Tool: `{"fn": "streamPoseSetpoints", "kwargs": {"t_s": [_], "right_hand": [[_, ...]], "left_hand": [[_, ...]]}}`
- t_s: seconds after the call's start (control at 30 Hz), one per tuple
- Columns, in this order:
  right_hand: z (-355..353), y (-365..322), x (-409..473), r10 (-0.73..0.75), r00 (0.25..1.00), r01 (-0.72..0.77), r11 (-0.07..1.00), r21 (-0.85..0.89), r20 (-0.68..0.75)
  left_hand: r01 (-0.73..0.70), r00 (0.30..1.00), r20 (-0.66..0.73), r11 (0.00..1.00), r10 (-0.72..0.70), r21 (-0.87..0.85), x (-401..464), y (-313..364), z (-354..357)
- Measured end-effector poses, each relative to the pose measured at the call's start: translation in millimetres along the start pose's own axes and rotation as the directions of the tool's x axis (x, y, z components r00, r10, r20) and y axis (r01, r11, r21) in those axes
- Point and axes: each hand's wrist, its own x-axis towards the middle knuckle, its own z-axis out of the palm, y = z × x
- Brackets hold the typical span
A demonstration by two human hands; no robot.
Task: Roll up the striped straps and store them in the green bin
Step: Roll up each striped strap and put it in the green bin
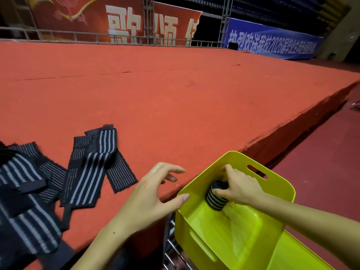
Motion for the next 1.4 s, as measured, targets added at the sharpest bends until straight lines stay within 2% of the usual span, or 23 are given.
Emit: {"fn": "streamPoseSetpoints", "kwargs": {"t_s": [0.1,0.23,0.43,0.57,0.73,1.0,1.23,1.4], "right_hand": [[-30,-3,-21,-0.025,0.996,0.036,0.991,0.132,-0.085],[-69,-26,-62,-0.094,0.972,0.156,0.943,0.293,-0.216],[-108,-110,-113,-0.242,0.908,0.391,0.783,0.484,-0.343],[-104,-181,-117,-0.394,0.855,0.518,0.671,0.531,-0.336],[-83,-273,-102,-0.54,0.784,0.609,0.568,0.554,-0.308],[-40,-416,-66,-0.708,0.677,0.667,0.473,0.575,-0.202],[-8,-510,-30,-0.735,0.661,0.62,0.423,0.66,-0.15],[4,-568,4,-0.726,0.661,0.599,0.359,0.716,-0.189]], "left_hand": [[0.007,0.999,-0.033,1.0,-0.006,0.007,-6,5,-11],[0.02,0.995,-0.101,1.0,-0.021,-0.011,-17,17,-29],[0.04,0.987,-0.158,0.999,-0.04,-0.003,-56,27,-69],[0.114,0.97,-0.224,0.991,-0.097,0.067,-101,17,-115],[0.25,0.916,-0.342,0.964,-0.208,0.085,-165,-7,-180],[0.475,0.758,-0.546,0.876,-0.359,0.084,-261,-50,-264],[0.578,0.66,-0.627,0.813,-0.413,0.072,-283,-90,-317],[0.574,0.65,-0.649,0.815,-0.396,0.078,-256,-126,-355]]}}
